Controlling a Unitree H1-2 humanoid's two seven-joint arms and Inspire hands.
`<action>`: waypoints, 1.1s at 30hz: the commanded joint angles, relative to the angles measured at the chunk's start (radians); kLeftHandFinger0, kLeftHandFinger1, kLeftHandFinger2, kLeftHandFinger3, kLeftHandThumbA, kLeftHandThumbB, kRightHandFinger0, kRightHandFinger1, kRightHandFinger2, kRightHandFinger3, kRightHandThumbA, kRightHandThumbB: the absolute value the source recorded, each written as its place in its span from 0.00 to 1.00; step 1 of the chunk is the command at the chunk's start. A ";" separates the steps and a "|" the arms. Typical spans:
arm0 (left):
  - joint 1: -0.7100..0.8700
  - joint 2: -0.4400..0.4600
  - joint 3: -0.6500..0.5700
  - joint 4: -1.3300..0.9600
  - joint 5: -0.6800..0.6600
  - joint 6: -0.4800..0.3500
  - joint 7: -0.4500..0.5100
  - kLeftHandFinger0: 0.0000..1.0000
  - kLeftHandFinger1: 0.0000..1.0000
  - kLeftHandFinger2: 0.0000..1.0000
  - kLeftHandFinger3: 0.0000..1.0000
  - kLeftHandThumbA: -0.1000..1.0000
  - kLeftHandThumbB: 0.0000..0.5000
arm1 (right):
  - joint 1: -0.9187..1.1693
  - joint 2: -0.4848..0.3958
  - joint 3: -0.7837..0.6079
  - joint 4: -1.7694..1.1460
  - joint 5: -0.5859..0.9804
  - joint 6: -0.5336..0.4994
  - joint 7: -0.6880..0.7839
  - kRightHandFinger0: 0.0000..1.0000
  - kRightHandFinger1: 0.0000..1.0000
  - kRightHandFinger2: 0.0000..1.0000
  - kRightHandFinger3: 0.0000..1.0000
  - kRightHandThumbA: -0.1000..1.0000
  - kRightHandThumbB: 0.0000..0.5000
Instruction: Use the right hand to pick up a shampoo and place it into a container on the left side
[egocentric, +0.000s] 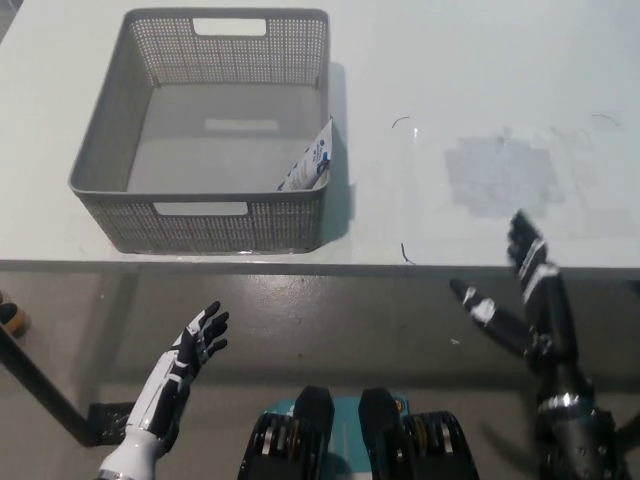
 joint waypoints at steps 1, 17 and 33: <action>-0.015 -0.006 0.018 -0.002 -0.013 -0.023 0.011 1.00 1.00 1.00 1.00 1.00 0.00 | 0.034 0.012 0.014 0.000 0.038 0.015 0.075 1.00 1.00 1.00 1.00 0.98 0.48; -0.010 -0.015 0.029 0.007 -0.005 -0.012 0.007 1.00 1.00 1.00 1.00 1.00 0.00 | 0.135 0.021 0.030 0.029 0.094 0.002 0.188 1.00 1.00 1.00 1.00 0.97 0.40; -0.028 -0.023 0.034 0.006 -0.002 0.005 0.013 1.00 1.00 1.00 1.00 1.00 0.00 | 0.112 0.006 0.018 0.062 0.070 0.009 0.193 1.00 1.00 1.00 1.00 0.99 0.44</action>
